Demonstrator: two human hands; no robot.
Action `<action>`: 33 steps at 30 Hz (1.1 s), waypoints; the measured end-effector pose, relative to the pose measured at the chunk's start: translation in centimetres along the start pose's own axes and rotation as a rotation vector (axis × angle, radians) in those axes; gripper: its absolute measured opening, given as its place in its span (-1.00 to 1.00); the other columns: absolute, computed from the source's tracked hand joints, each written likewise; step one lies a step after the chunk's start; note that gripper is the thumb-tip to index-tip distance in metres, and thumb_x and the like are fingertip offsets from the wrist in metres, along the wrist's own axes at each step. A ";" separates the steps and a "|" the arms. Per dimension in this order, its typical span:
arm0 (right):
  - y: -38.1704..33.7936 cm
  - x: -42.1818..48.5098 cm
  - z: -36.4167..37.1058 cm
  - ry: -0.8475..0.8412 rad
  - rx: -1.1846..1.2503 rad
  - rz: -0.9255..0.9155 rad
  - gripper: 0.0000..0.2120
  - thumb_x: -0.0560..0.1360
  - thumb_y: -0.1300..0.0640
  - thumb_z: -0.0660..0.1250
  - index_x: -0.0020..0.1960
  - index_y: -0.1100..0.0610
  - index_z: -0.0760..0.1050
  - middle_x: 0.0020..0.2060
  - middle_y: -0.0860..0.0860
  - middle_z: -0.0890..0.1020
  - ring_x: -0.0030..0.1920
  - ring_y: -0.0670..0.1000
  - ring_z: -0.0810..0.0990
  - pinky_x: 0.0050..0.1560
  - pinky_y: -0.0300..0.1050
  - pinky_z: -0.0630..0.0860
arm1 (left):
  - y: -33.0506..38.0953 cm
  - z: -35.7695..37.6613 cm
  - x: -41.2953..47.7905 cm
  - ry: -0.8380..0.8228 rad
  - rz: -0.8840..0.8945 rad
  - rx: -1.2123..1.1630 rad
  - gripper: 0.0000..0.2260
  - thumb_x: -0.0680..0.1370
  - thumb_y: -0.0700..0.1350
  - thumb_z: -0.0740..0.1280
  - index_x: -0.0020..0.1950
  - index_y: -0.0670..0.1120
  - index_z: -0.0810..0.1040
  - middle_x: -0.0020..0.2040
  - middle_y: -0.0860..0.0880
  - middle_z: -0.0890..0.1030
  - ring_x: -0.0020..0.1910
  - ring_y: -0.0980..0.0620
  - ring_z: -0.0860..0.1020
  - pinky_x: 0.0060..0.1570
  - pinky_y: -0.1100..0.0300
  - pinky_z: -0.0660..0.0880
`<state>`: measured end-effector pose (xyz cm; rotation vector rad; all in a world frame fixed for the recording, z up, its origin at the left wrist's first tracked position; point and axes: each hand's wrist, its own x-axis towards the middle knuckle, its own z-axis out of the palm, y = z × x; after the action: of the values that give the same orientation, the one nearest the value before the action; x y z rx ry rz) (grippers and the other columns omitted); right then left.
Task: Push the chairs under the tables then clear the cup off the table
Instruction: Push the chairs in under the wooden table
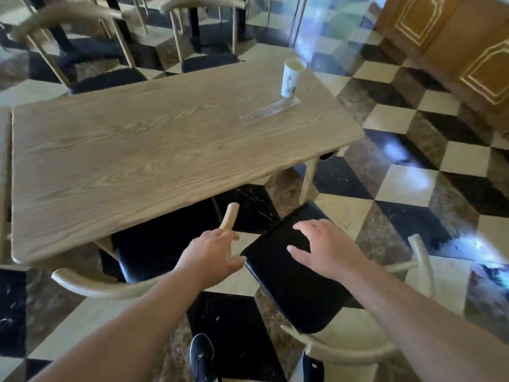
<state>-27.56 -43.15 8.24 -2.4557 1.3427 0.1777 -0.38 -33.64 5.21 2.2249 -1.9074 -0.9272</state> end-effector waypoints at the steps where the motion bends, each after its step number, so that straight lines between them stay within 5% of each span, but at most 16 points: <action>1: 1.7 -1.0 -0.3 0.004 0.025 -0.002 -0.41 0.61 -0.30 0.28 0.51 0.00 0.41 0.35 -0.04 0.59 0.36 0.05 0.53 0.28 0.04 0.54 | 2.0 0.4 0.3 0.005 -0.003 0.011 -0.45 0.54 0.38 0.32 0.48 0.20 0.42 0.38 0.15 0.50 0.30 0.07 0.50 0.10 0.10 0.54; 12: 21.4 -10.0 -4.4 -0.058 0.054 0.006 -0.20 0.61 -0.39 0.20 0.70 -0.06 0.02 0.54 -0.04 0.40 0.49 0.05 0.42 0.38 0.06 0.43 | 22.2 8.3 1.6 0.014 -0.037 0.017 -0.45 0.56 0.34 0.31 0.50 0.20 0.35 0.48 0.15 0.43 0.31 0.08 0.52 0.16 0.07 0.56; 16: 25.6 -10.6 -5.2 -0.079 -0.033 0.008 -0.28 0.61 -0.41 0.16 0.63 -0.05 0.21 0.48 -0.04 0.49 0.46 0.03 0.44 0.39 0.01 0.44 | 26.6 9.8 1.9 0.001 -0.030 -0.012 -0.46 0.58 0.32 0.32 0.52 0.21 0.33 0.48 0.16 0.41 0.25 0.10 0.54 0.08 0.13 0.54; 22: 26.7 -9.4 -3.1 -0.157 -0.001 0.025 -0.31 0.65 -0.29 0.23 0.65 -0.04 0.13 0.46 -0.05 0.50 0.40 0.02 0.50 0.30 -0.03 0.47 | 26.1 10.4 4.0 -0.031 -0.057 -0.042 -0.45 0.59 0.30 0.33 0.54 0.21 0.31 0.50 0.16 0.39 0.21 0.14 0.54 0.03 0.20 0.52; 27: 26.6 -8.3 -0.9 -0.216 -0.035 0.049 -0.44 0.65 -0.27 0.22 0.56 -0.04 0.34 0.40 -0.08 0.55 0.42 0.01 0.45 0.38 0.01 0.38 | 23.4 11.3 6.8 -0.058 -0.073 -0.062 -0.47 0.59 0.29 0.34 0.52 0.20 0.34 0.47 0.14 0.44 0.16 0.13 0.56 0.08 0.13 0.58; 33: 27.7 -6.2 1.4 -0.371 -0.019 -0.070 -0.38 0.65 -0.21 0.26 0.63 -0.04 0.19 0.40 -0.04 0.55 0.39 0.03 0.51 0.29 0.06 0.53 | 22.8 16.2 5.6 -0.106 -0.229 -0.122 -0.47 0.59 0.28 0.33 0.52 0.19 0.33 0.43 0.18 0.43 -0.01 0.16 0.57 -0.09 0.17 0.57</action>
<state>-54.03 -51.54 2.19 -2.3315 1.0962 0.5986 -27.82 -38.74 -0.63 2.4006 -1.6076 -1.1807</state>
